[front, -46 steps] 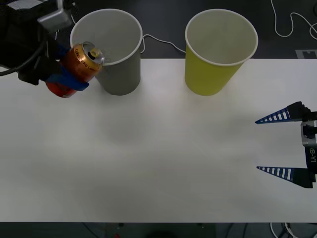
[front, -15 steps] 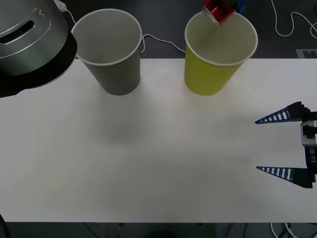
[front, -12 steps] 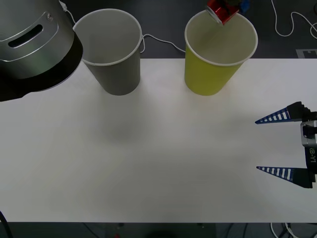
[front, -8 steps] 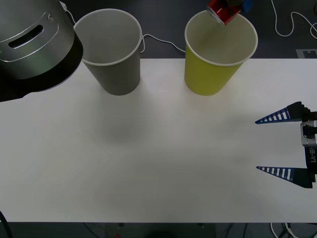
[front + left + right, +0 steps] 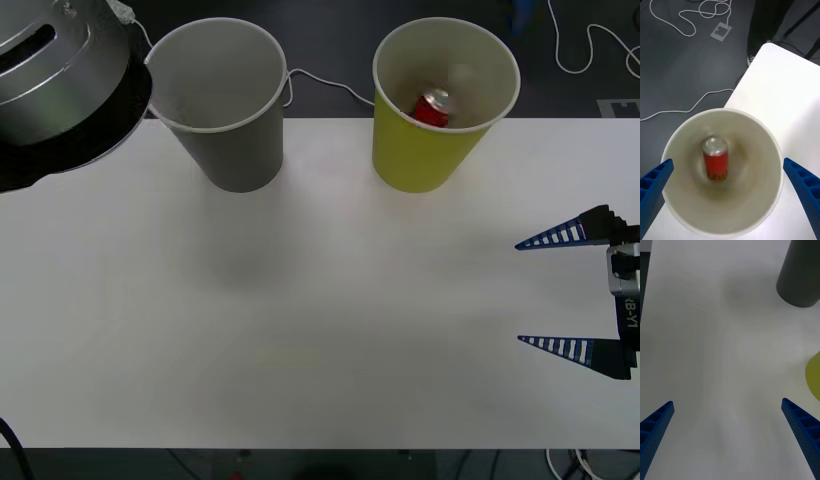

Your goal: Put the can into the green bin and the plastic bottle into the gray bin

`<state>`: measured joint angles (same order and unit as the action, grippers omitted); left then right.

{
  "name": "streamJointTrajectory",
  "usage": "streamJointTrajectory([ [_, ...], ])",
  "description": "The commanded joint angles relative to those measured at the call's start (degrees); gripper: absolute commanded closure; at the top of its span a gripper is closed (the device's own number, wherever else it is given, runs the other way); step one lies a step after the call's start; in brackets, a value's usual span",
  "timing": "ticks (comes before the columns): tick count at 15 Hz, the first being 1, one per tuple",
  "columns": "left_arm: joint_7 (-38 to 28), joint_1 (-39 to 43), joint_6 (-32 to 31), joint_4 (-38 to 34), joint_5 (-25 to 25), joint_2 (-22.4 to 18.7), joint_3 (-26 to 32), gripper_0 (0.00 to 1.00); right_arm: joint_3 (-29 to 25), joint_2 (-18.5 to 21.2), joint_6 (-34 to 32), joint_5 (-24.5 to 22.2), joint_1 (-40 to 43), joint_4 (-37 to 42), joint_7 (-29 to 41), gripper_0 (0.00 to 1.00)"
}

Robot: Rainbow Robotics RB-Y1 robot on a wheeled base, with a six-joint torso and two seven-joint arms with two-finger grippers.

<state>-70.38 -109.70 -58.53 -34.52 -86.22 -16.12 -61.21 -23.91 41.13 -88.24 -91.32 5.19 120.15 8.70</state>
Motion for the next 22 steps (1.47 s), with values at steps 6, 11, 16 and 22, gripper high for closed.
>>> streamJointTrajectory([
  [6,13.43,1.42,-14.33,-1.07,14.67,-14.91,1.71,0.00,0.00,0.00,0.00,0.00,0.00,0.00,0.00,0.00],
  [11,17.47,14.34,-18.99,-18.39,6.24,-27.56,15.77,0.00,0.00,0.00,0.00,0.00,0.00,0.00,0.00,0.00],
  [16,17.82,28.23,-24.18,-33.24,2.28,-36.09,28.87,0.00,0.00,0.00,0.00,0.00,0.00,0.00,0.00,0.00],
  [22,22.83,43.43,-31.38,-45.37,1.93,-43.12,44.07,0.00,0.00,0.00,0.00,0.00,0.00,0.00,0.00,0.00],
])
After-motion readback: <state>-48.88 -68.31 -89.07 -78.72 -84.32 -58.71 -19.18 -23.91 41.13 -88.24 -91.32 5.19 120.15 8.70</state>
